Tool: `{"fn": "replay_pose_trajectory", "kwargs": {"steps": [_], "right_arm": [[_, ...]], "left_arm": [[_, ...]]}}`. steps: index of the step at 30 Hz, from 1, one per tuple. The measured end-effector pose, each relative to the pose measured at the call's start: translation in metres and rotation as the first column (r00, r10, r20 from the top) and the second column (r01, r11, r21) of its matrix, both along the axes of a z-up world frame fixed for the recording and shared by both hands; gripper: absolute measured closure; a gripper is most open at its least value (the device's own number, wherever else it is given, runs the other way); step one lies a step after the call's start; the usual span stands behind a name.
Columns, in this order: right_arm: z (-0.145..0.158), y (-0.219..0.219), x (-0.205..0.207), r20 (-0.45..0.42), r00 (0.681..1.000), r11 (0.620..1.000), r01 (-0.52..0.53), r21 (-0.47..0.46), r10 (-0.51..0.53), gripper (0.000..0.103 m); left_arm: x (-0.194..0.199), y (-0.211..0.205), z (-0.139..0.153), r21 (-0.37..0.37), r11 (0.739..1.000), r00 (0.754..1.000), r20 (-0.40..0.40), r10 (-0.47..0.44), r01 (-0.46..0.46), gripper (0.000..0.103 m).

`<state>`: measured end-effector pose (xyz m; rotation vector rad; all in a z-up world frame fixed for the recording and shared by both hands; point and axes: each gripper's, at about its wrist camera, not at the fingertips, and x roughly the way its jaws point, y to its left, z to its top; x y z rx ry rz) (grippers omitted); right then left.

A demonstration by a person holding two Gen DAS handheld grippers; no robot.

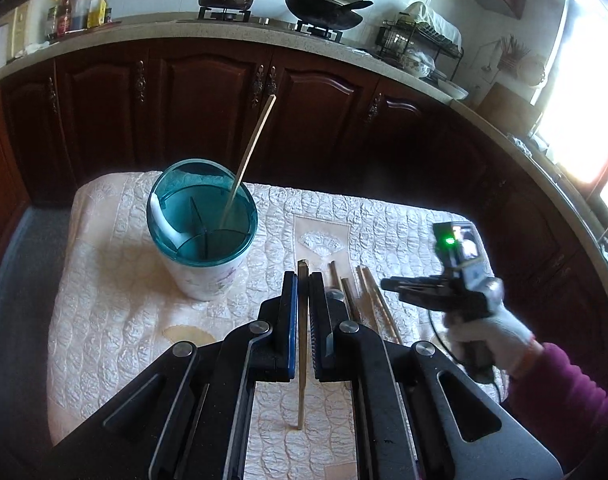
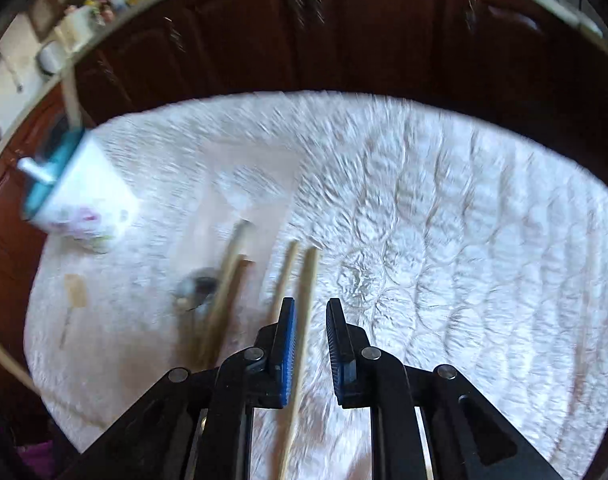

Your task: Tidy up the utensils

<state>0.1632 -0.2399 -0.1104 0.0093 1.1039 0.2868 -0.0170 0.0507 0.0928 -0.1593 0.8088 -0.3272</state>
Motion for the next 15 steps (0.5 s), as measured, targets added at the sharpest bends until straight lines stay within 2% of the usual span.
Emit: {"fn": "replay_pose_trajectory", "kwargs": {"steps": [7,9,12,15], "right_arm": [[-0.026,-0.002,0.033,-0.06,0.998,0.998,0.037,0.043,-0.035,0.089],[-0.026,0.0,0.037,-0.062,0.998,0.999,0.027,0.036,-0.025,0.095],[-0.015,-0.006,0.026,-0.057,0.998,0.998,0.01,0.058,-0.007,0.098],[0.015,-0.019,0.006,0.001,1.0,0.995,-0.006,0.1,0.006,0.098]], "left_arm": [[0.005,-0.001,-0.002,-0.006,1.0,1.0,-0.013,-0.004,0.004,0.099],[0.006,-0.002,-0.001,-0.007,1.0,1.0,-0.014,-0.009,0.009,0.099],[0.005,0.003,0.002,-0.024,1.0,1.0,-0.014,-0.014,0.013,0.099],[0.001,0.009,0.009,-0.028,0.999,1.0,0.001,-0.015,0.015,0.099]]}}
